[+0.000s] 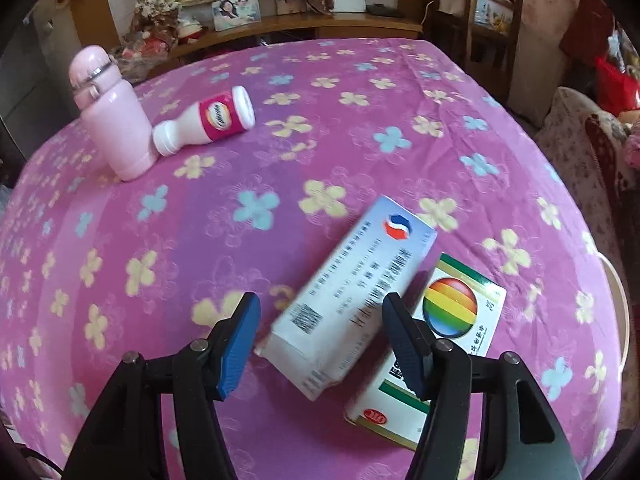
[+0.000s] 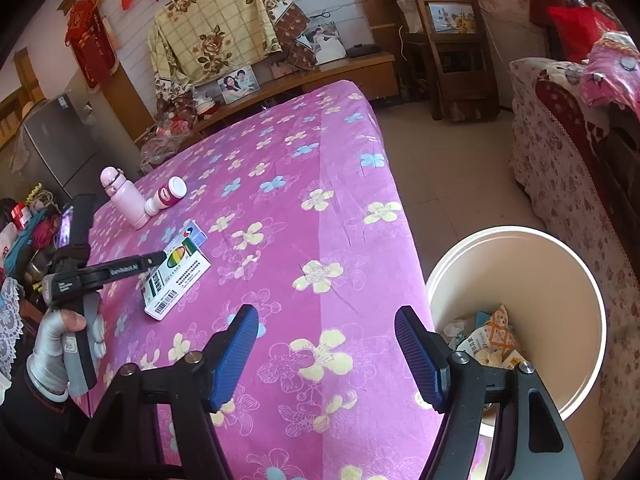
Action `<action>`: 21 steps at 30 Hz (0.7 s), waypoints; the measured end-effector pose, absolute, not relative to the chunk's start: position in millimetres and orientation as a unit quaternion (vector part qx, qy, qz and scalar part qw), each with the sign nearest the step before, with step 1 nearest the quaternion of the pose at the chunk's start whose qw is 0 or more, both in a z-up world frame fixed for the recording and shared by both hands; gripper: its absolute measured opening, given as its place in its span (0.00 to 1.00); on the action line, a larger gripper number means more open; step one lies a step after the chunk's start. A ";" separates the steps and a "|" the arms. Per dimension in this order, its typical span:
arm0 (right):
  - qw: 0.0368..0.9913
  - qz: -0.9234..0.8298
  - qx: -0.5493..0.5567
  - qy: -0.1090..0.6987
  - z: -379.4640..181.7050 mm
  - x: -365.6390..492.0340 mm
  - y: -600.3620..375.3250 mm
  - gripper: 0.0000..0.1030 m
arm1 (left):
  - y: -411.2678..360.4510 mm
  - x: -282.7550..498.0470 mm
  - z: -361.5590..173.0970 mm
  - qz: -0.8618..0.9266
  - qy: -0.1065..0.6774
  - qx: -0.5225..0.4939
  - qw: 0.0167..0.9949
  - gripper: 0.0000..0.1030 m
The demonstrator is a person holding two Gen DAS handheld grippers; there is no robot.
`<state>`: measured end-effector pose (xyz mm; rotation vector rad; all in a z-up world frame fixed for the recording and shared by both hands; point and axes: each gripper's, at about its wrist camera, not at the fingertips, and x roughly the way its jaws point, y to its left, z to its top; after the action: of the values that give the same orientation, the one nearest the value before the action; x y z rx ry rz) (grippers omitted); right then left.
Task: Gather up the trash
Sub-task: 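Grasp the white medicine box with the left tool while the right tool grasps the rainbow-logo box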
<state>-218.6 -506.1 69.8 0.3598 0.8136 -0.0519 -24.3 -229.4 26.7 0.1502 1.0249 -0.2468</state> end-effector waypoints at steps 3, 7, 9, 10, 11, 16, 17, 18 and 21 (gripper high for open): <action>0.901 -0.027 0.179 0.393 68.7 -218.0 -508.2 0.72 | -239.1 -36.2 27.8 -0.138 0.486 0.072 0.860 0.62; 0.899 -0.027 0.184 0.396 67.4 -216.5 -508.8 0.72 | -267.2 -57.2 30.6 -0.206 0.490 0.082 0.843 0.62; 0.898 -0.024 0.185 0.398 67.2 -214.7 -507.1 0.72 | -268.3 -58.5 36.8 -0.208 0.480 0.070 0.849 0.62; 0.897 -0.022 0.185 0.400 67.0 -213.5 -505.6 0.72 | -266.2 -57.0 39.9 -0.209 0.476 0.062 0.852 0.62; 0.897 -0.019 0.185 0.402 66.3 -212.4 -503.4 0.72 | -263.0 -53.2 43.3 -0.208 0.472 0.057 0.855 0.62; 0.892 0.007 0.182 0.414 61.5 -200.9 -485.7 0.72 | -247.6 -27.1 36.9 -0.177 0.479 0.078 0.857 0.72; 0.891 0.011 0.182 0.416 60.2 -198.5 -482.1 0.72 | -245.6 -21.5 32.5 -0.170 0.483 0.082 0.855 0.72; 0.889 0.017 0.184 0.418 58.7 -194.4 -477.9 0.72 | -243.9 -15.9 27.7 -0.163 0.488 0.086 0.853 0.72; 0.883 0.033 0.192 0.426 53.8 -181.4 -465.5 0.72 | -242.9 -1.8 11.7 -0.158 0.503 0.095 0.844 0.72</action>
<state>-181.4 -465.5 53.8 0.4003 0.8874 0.0691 -1.8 -242.9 11.7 0.2013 1.0619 -0.3336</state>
